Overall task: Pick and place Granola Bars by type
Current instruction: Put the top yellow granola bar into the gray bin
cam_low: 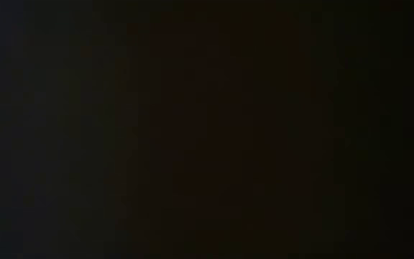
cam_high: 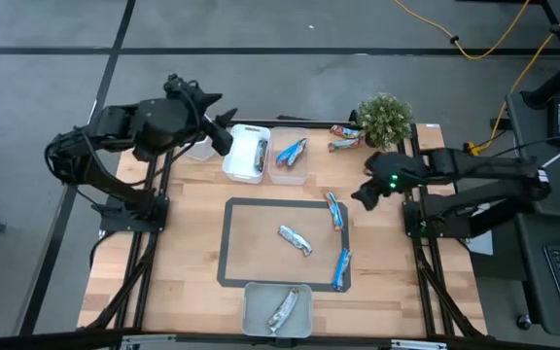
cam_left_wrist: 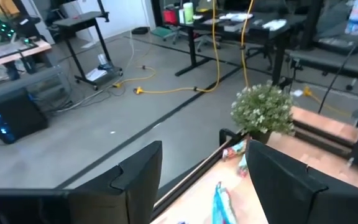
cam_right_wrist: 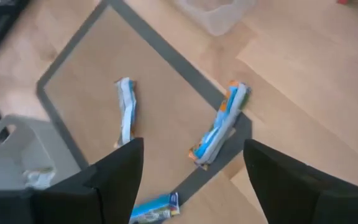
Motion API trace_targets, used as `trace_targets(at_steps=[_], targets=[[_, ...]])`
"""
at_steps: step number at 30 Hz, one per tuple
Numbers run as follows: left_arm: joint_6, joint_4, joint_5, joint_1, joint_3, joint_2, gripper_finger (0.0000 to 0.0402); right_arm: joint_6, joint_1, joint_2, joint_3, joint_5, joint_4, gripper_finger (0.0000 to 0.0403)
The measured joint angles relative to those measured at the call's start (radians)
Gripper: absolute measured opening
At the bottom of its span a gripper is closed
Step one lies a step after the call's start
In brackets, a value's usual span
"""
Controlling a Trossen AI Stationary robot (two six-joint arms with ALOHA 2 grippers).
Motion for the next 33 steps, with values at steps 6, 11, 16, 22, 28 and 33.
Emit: trace_targets(at_steps=[6,11,16,22,28,33], targets=[[-0.031,-0.087,-0.006,-0.011,0.0,0.01,0.0224,-0.021,0.0,0.148,0.041,0.001,0.013,0.0268],[-0.061,-0.137,0.002,-0.011,0.0,0.016,0.0224,-0.025,0.0,0.266,0.04,0.044,-0.057,0.0268],[-0.06,-0.144,0.006,-0.011,0.0,0.017,0.0224,-0.024,-0.005,0.37,-0.042,0.034,0.034,0.03],[-0.034,-0.152,0.032,-0.011,0.0,0.018,0.0224,0.029,-0.009,0.458,-0.143,-0.019,0.196,0.0352],[-0.025,-0.152,0.04,-0.011,0.0,0.018,0.0224,0.03,-0.011,0.517,-0.171,-0.018,0.281,0.0354],[-0.024,-0.152,0.04,-0.011,0.0,0.018,0.0224,0.001,-0.016,0.574,-0.171,-0.018,0.32,0.034]])
